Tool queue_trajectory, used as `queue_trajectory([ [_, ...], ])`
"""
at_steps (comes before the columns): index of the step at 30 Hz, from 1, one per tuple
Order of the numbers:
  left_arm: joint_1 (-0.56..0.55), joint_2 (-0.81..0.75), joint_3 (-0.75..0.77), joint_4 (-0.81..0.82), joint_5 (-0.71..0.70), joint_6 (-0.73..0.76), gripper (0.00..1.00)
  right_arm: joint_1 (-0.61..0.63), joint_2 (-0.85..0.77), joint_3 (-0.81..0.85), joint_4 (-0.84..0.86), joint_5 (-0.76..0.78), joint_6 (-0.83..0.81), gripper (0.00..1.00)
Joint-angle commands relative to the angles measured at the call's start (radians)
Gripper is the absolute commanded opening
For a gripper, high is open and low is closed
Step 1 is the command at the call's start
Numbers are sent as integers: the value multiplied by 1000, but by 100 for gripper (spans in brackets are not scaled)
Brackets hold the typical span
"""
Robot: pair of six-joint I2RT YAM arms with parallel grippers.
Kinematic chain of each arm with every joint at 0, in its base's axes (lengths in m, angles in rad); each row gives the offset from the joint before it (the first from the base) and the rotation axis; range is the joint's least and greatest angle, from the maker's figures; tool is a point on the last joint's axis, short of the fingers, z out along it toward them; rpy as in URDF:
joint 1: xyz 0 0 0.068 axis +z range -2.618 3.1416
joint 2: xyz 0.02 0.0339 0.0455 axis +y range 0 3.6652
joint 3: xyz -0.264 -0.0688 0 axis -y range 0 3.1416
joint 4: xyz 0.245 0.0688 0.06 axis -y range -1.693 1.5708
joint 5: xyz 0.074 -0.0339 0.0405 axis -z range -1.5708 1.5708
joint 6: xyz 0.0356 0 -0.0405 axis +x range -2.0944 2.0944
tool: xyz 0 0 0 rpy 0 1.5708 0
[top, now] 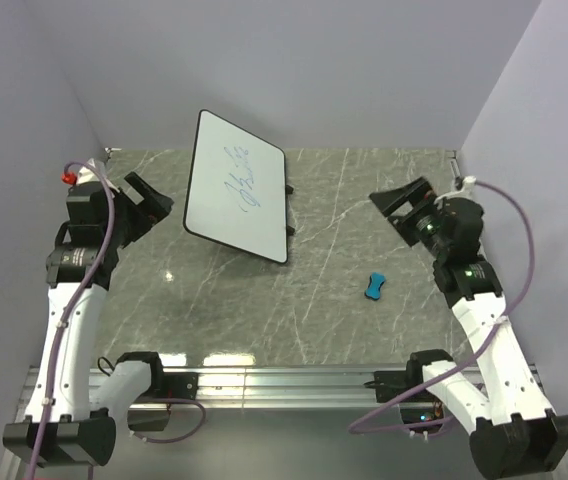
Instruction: Erase the whiteboard
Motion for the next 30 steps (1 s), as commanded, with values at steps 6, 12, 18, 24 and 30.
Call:
queue_trajectory([
  [6,-2,-147,-42,19,244,-4,99,24,112,165,-551,178,-70,96],
  [12,-45,-191,-165,27,221,-52,100,27,244,128,-706,233,-171,95],
  [18,-149,-332,-193,-154,-86,-29,100,87,358,-21,-697,290,-182,93],
  [24,-272,-380,-258,-211,-166,10,99,90,450,-32,-645,346,-182,88],
  [30,-309,-386,-258,-217,-171,10,100,142,594,-22,-564,339,-165,82],
])
